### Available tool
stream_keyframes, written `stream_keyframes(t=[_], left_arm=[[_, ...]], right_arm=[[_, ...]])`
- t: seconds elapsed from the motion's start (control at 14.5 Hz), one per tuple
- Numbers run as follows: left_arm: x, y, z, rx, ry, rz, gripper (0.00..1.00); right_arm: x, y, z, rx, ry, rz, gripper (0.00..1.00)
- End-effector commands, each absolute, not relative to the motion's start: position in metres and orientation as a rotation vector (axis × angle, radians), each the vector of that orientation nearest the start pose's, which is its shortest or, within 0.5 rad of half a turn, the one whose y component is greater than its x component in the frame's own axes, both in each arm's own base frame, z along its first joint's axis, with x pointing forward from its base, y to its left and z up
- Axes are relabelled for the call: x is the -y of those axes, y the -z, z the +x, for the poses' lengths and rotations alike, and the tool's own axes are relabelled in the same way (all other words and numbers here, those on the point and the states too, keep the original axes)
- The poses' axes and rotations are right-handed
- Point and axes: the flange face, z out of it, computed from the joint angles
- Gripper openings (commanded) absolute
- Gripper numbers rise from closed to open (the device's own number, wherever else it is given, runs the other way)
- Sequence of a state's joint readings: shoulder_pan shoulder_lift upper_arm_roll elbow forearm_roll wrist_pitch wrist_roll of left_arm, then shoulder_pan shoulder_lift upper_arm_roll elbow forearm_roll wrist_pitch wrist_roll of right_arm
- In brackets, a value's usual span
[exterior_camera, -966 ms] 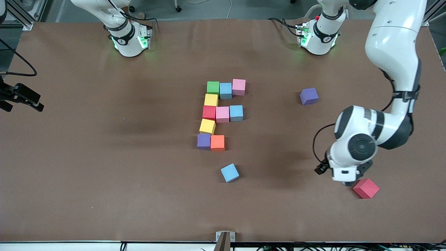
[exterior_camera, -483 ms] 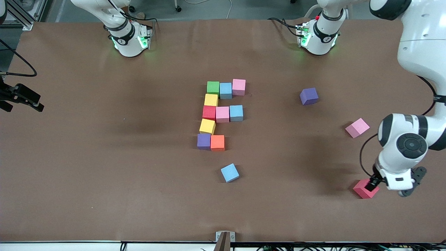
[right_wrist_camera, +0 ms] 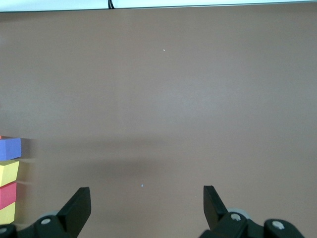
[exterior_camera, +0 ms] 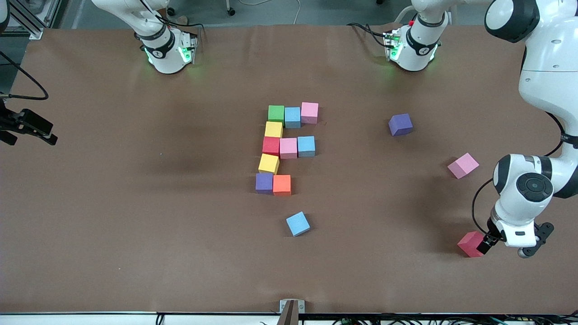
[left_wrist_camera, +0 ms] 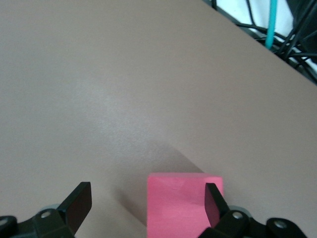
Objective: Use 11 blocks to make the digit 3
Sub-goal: 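Lower the left gripper and grasp the pink-red cube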
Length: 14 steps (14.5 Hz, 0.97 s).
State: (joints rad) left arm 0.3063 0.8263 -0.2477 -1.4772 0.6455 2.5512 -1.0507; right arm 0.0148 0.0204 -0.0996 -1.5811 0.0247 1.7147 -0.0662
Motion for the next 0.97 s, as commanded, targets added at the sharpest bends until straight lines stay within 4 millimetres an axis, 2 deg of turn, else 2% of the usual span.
stream_keyframes(t=[0.0,0.14,0.21,0.9], left_arm=[[-0.071,-0.231,0.741,1.018,0.600,-2.810,1.00],[-0.071,-0.228,0.741,1.009,0.623,-2.826,1.00],[-0.068,-0.220,0.742,1.005,0.634,-2.843,1.00],[-0.059,-0.201,0.741,0.973,0.642,-2.874,1.00]], right_arm=[[0.047,-0.623,0.573,-0.039,0.174,-3.138,1.00],[0.045,-0.623,0.574,-0.035,0.174,-3.137,1.00],[0.045,-0.623,0.574,-0.035,0.174,-3.137,1.00],[0.045,-0.623,0.574,-0.035,0.174,-3.137,1.00]])
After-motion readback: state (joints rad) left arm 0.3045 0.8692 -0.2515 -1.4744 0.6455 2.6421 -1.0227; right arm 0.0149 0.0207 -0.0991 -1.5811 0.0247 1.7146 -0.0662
